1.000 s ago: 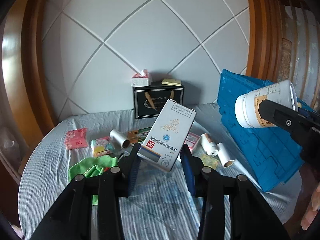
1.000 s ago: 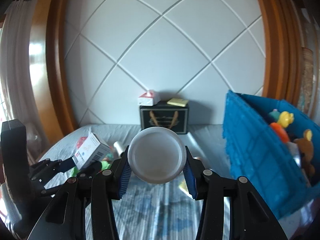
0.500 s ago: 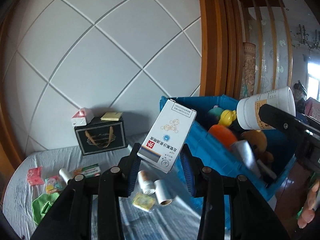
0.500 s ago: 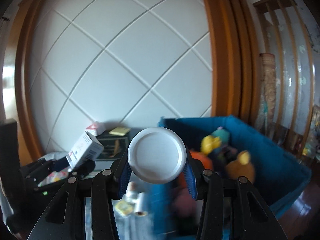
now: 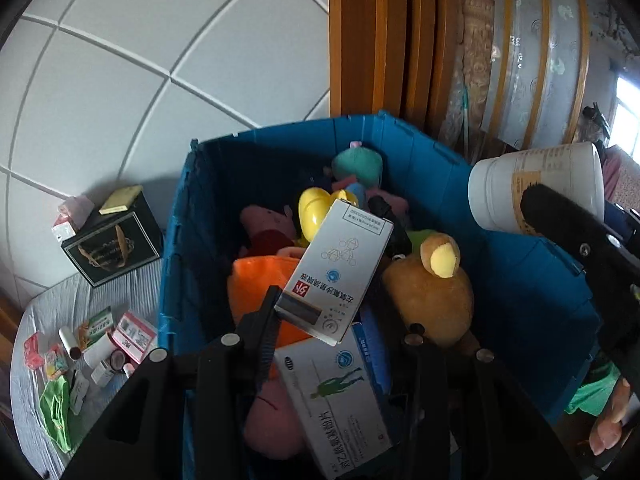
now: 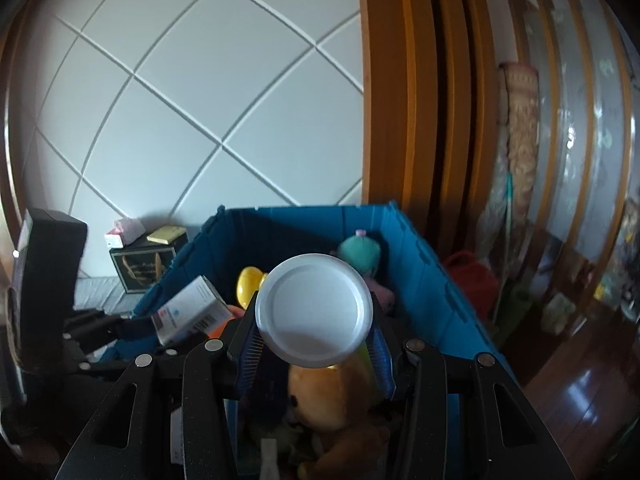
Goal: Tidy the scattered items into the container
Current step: 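Lower the box and bottle into the bin and open both grippers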
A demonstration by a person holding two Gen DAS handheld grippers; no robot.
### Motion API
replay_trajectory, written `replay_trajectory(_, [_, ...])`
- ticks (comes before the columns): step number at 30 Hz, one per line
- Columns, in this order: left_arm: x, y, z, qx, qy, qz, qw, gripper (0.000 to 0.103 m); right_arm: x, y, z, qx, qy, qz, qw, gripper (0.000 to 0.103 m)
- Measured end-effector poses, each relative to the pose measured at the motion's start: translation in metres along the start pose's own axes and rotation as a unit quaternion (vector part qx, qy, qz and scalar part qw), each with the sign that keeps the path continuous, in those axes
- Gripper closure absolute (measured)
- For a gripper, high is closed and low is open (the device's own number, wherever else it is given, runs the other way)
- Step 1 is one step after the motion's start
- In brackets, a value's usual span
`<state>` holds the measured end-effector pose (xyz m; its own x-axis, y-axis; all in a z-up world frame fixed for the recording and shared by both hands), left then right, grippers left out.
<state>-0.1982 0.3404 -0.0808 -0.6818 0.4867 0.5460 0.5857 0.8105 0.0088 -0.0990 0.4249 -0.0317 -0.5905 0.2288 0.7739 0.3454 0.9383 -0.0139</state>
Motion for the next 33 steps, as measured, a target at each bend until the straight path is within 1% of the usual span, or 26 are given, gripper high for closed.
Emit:
replay_trajectory(2, [0.007,0.001,0.014,0.002,-0.014,-0.010,0.9999,0.064,0.000,0.004,0.010,0.009,-0.008,0.001,1.000,0.057])
replay_trajectory(4, [0.016,0.002,0.025,0.014,-0.027,-0.014,0.9994,0.064,0.002,0.006,0.020,0.016,-0.016,-0.001,1.000,0.057])
replay_trajectory(5, [0.020,0.001,0.030,0.010,-0.031,-0.020,0.9993,0.064,0.004,0.006,0.025,0.021,-0.020,-0.002,1.000,0.057])
replay_trajectory(6, [0.024,0.000,0.033,0.015,-0.028,-0.024,0.9992,0.064,0.006,0.006,0.030,0.023,-0.025,-0.002,0.999,0.057])
replay_trajectory(8, [0.028,-0.004,0.041,0.041,-0.030,-0.019,0.9985,0.064,0.008,0.004,0.039,0.024,-0.035,-0.001,0.999,0.057])
replay_trajectory(12, [0.027,-0.012,0.047,0.020,-0.045,-0.031,0.9983,0.063,0.012,0.002,0.063,0.029,-0.064,-0.004,0.997,0.057])
replay_trajectory(14, [0.027,-0.015,0.049,0.012,-0.052,-0.038,0.9978,0.057,0.014,-0.001,0.072,0.034,-0.080,-0.006,0.996,0.057])
replay_trajectory(16, [0.024,-0.014,0.046,0.002,-0.056,-0.039,0.9977,0.039,0.016,-0.004,0.077,0.041,-0.092,-0.011,0.995,0.057])
replay_trajectory(18, [0.022,-0.013,0.039,0.005,-0.046,-0.032,0.9984,0.035,0.018,-0.008,0.083,0.041,-0.104,-0.017,0.994,0.057])
replay_trajectory(20, [0.017,-0.012,0.030,0.015,-0.035,-0.024,0.9990,0.034,0.018,-0.012,0.087,0.043,-0.114,-0.022,0.992,0.057])
replay_trajectory(23, [0.010,-0.016,0.024,0.019,-0.031,-0.026,0.9990,0.033,0.016,-0.019,0.092,0.049,-0.134,-0.029,0.989,0.057])
replay_trajectory(27, [0.003,-0.023,0.023,0.028,-0.029,-0.035,0.9986,0.033,0.013,-0.026,0.094,0.039,-0.149,-0.038,0.987,0.057])
replay_trajectory(33, [-0.001,-0.025,0.023,0.029,-0.031,-0.036,0.9984,0.033,0.011,-0.025,0.083,0.037,-0.146,-0.033,0.988,0.053])
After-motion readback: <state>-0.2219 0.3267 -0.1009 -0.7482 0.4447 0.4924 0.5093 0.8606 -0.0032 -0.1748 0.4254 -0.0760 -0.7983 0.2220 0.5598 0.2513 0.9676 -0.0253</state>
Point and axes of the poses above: each gripper's, at about its wrist camera, not at the fingertips, and z roughly the way its jaws point, y to its right, x to its top, the point moved 3 cm from there along z, roughly the way its jaws point, and after that the axes turned 12 degrees about -y, right-handed, at the moved point
